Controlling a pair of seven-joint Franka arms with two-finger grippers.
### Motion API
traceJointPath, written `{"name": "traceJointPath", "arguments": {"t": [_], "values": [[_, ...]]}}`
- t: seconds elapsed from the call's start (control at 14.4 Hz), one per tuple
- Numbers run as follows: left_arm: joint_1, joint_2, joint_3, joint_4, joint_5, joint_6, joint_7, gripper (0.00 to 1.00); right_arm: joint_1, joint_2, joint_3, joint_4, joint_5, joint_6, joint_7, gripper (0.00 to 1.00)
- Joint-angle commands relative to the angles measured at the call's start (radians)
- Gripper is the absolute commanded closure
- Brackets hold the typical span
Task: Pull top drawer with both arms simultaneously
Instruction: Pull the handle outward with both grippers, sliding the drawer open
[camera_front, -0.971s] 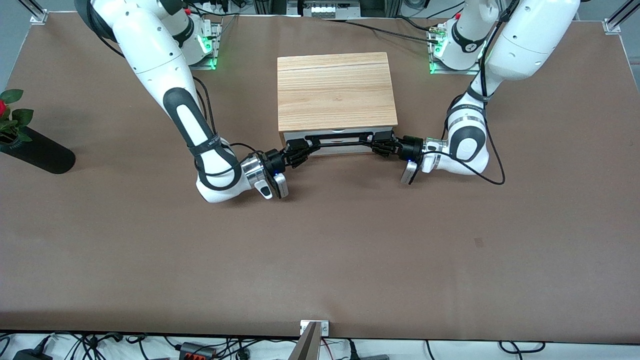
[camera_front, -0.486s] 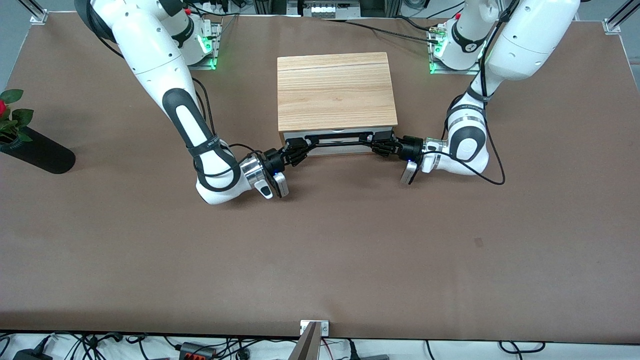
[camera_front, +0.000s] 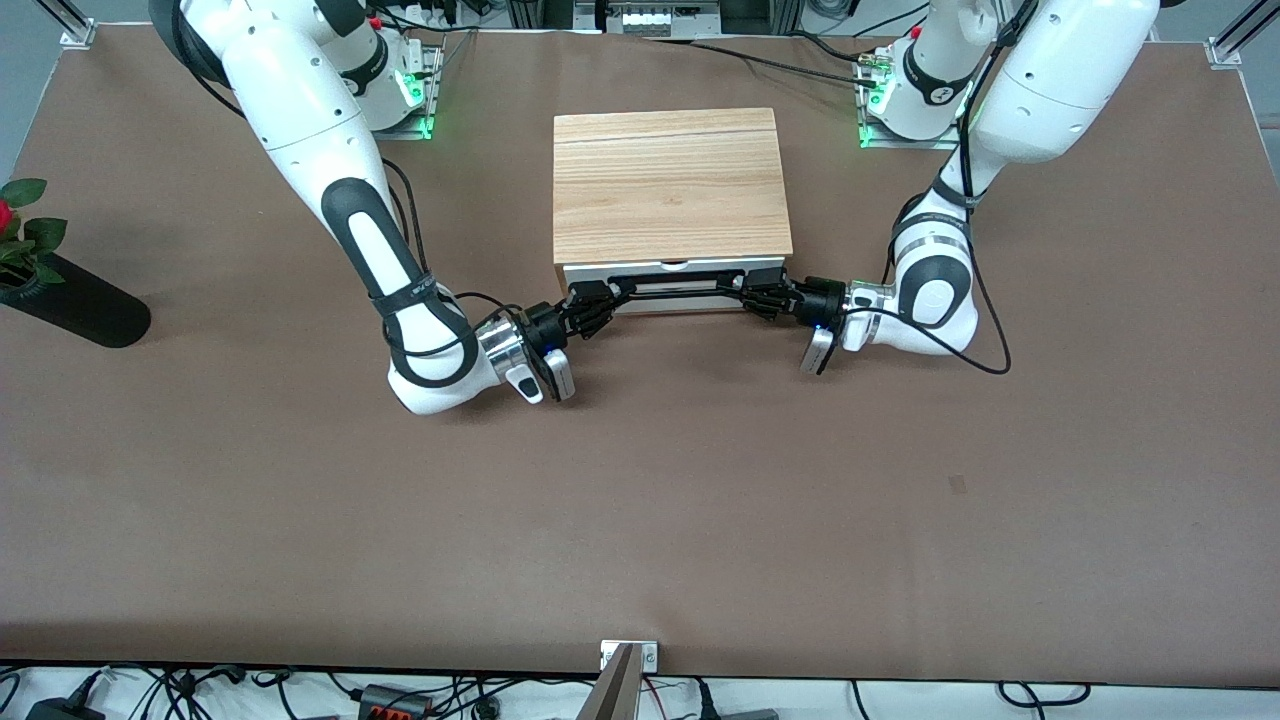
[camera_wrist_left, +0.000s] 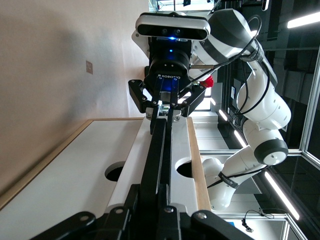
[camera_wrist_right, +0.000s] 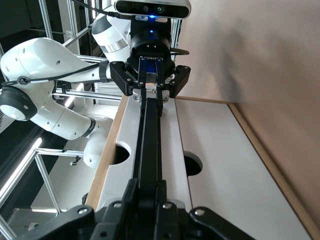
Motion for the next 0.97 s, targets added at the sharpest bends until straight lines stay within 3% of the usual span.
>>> {"name": "traceJointPath", "arguments": {"t": [0.0,0.35,0.76,0.9], "values": [[0.012,0.044,-0.003,0.093,-0.019,-0.023,-0.063,0.98,-0.035,0.02,0.002,0.07,0.032,0.047,-0.052,0.86],[0.018,0.105,0.012,0.194,-0.01,-0.021,-0.097,0.97,-0.032,0.049,0.002,0.127,0.095,0.156,-0.061,0.86],[0.026,0.165,0.017,0.315,-0.005,-0.017,-0.166,0.97,-0.049,0.085,0.002,0.213,0.163,0.179,-0.061,0.86],[0.024,0.174,0.023,0.334,-0.005,-0.017,-0.179,0.97,-0.047,0.085,0.002,0.213,0.166,0.179,-0.061,0.79]]}}
